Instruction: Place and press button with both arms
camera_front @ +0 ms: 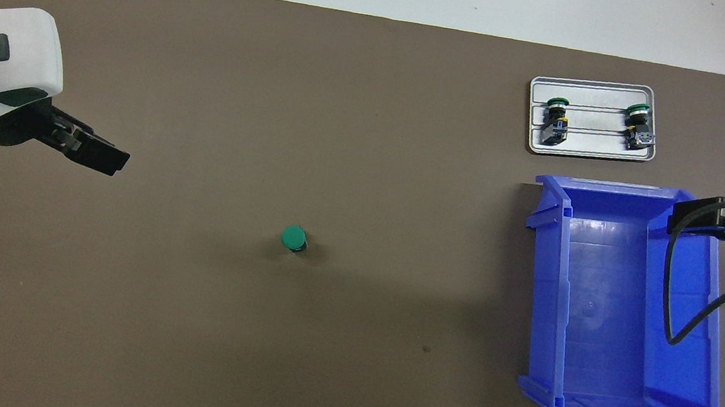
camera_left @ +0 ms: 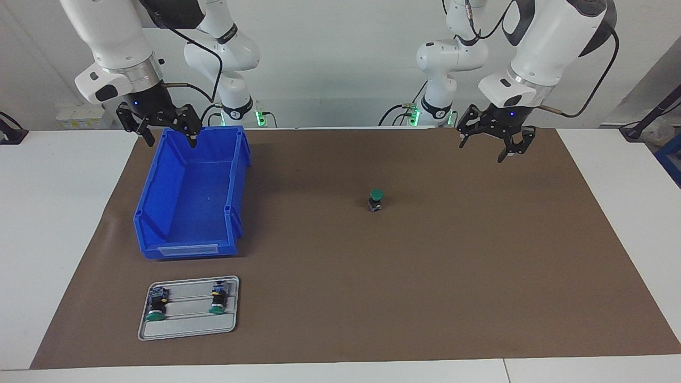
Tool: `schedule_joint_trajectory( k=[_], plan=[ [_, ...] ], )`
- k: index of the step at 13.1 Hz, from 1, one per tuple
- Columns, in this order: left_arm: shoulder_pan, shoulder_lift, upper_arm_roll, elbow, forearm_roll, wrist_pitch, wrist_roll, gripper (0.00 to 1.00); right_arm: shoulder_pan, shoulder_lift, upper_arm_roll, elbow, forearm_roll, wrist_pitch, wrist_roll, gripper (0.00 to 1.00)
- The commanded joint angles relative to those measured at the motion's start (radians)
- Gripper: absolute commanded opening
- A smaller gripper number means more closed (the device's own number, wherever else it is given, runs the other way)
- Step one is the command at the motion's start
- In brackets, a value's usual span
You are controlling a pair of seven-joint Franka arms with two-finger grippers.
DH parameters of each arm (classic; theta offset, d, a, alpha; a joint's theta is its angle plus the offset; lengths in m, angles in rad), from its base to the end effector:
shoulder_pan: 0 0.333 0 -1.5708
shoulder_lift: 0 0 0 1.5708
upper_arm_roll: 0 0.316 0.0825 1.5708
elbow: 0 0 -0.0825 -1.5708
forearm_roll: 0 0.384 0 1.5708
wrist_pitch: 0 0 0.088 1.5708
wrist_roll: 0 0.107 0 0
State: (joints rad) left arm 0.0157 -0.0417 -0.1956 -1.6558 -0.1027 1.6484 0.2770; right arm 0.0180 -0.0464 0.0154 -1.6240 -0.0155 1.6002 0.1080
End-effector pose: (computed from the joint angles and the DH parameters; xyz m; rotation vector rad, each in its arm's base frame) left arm 0.5373 -0.1103 0.6140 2.9713 -0.6810 0.0580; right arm 0.5424 0.0167 0.6274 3.1246 -0.1162 0.0370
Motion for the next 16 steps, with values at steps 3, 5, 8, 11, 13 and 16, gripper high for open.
schedule_joint_trajectory(
  k=[3, 5, 8, 11, 13, 16],
  plan=[
    [0.055, -0.044, 0.008, -0.044, 0.017, -0.032, -0.042, 0.99, -0.007, -0.026, 0.005, -0.027, 0.006, 0.0, -0.024, 1.0],
    [0.079, -0.046, 0.016, -0.036, 0.043, -0.067, -0.073, 0.99, -0.007, -0.026, 0.005, -0.027, 0.006, 0.0, -0.024, 1.0],
    [0.035, -0.044, -0.008, -0.018, 0.225, -0.059, -0.232, 0.99, -0.007, -0.026, 0.005, -0.027, 0.006, 0.0, -0.024, 1.0],
    [0.027, -0.043, -0.013, -0.013, 0.135, -0.053, -0.237, 0.98, -0.007, -0.026, 0.005, -0.027, 0.006, 0.0, -0.024, 1.0],
    [0.026, -0.046, -0.015, -0.024, 0.052, -0.03, -0.231, 0.92, -0.007, -0.026, 0.005, -0.027, 0.006, 0.0, -0.024, 1.0],
    [-0.048, -0.058, -0.016, -0.065, 0.037, 0.008, -0.313, 0.35, -0.007, -0.026, 0.005, -0.027, 0.006, 0.0, -0.024, 1.0]
  ],
)
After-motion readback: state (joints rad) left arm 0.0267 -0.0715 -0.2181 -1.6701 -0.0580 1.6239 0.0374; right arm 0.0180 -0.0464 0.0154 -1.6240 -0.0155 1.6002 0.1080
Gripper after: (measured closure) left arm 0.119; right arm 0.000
